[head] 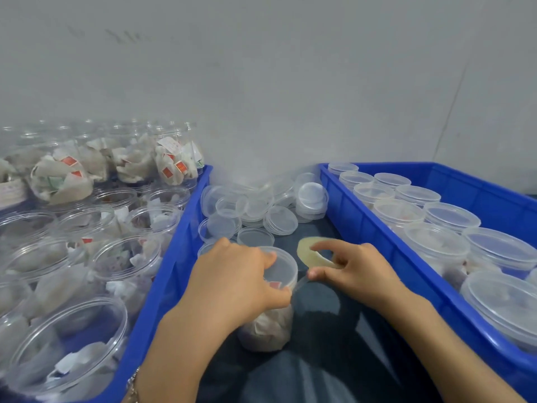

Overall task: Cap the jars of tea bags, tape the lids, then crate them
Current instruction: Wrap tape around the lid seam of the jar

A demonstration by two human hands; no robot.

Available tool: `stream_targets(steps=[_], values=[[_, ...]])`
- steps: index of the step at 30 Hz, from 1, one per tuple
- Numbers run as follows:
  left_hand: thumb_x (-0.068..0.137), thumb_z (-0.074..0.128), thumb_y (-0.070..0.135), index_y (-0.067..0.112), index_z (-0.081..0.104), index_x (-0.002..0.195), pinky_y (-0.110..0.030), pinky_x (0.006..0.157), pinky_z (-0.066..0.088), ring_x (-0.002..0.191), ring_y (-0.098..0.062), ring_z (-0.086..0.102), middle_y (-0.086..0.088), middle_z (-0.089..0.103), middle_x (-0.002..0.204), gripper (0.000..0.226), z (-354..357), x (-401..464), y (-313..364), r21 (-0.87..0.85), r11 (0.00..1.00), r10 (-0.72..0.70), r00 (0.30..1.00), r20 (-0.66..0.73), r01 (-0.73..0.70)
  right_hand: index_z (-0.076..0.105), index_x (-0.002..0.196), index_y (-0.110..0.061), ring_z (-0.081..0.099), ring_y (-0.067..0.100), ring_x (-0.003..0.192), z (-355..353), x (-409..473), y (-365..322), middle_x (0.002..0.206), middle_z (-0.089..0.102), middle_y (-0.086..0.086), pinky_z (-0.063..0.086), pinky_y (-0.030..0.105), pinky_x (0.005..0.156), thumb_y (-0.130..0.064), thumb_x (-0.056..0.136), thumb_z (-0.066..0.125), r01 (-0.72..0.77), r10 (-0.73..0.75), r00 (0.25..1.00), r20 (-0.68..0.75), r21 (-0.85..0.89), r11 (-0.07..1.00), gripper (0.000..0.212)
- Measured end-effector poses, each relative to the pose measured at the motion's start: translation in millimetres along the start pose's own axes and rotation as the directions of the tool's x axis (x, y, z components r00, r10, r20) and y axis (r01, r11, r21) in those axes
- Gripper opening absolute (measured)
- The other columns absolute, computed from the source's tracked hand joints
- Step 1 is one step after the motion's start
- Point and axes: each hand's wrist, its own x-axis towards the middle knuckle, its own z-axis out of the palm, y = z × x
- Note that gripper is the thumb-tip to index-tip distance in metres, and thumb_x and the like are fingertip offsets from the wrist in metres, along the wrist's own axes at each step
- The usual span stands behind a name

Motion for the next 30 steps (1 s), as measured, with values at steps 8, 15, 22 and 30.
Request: stream_targets(steps=[8,15,22,30], values=[[0.078,0.051,0.056,0.021,0.041,0.108,-0.032,0.072,0.033,0.107,-0.025,0.048,-0.001,0.052,0.119,0.047,2,4,12,-0.003,1.0,-0.03,1.0,0.009,0.03,0.055,0.123,-0.035,0.037,0.0,0.054,28,9,-9,0.057,0.04,-0.017,0.03,0.02,0.056,-0.081,0.055,0.041,-0.026,0.023,0.998,0.063,0.051,0.998,0.084],[0.082,0.038,0.072,0.027,0.027,0.138,-0.045,0.093,0.036,0.125,-0.032,0.028,-0.008,0.022,0.138,0.074,31,19,18,0.019,0.996,-0.083,0.995,0.047,0.082,0.047,0.128,-0.042,0.054,0.004,0.105,20,-6,4,0.12,0.059,-0.02,0.037,0.018,0.075,-0.084,0.073,0.029,0.054,-0.058,0.998,-0.019,-0.166,0.985,0.072],[0.083,0.034,0.071,0.03,0.017,0.144,-0.042,0.095,0.035,0.128,-0.026,0.028,0.002,0.031,0.142,0.076,35,22,9,0.027,0.999,0.021,0.996,0.084,-0.023,0.053,0.126,-0.043,0.055,0.005,0.113,12,-20,7,0.125,0.059,-0.021,0.042,0.022,0.086,-0.067,0.085,0.039,0.087,-0.085,0.996,0.025,-0.134,0.987,0.05],[0.086,0.028,0.066,0.03,0.037,0.122,-0.044,0.089,0.037,0.118,-0.028,0.035,-0.002,0.039,0.128,0.052,33,20,13,0.026,1.0,-0.002,1.0,0.027,0.002,0.063,0.118,-0.04,0.065,0.005,0.097,32,-9,-7,0.106,0.07,-0.016,0.052,0.033,0.08,-0.056,0.078,0.058,-0.049,0.056,0.996,-0.072,0.101,0.994,0.043]])
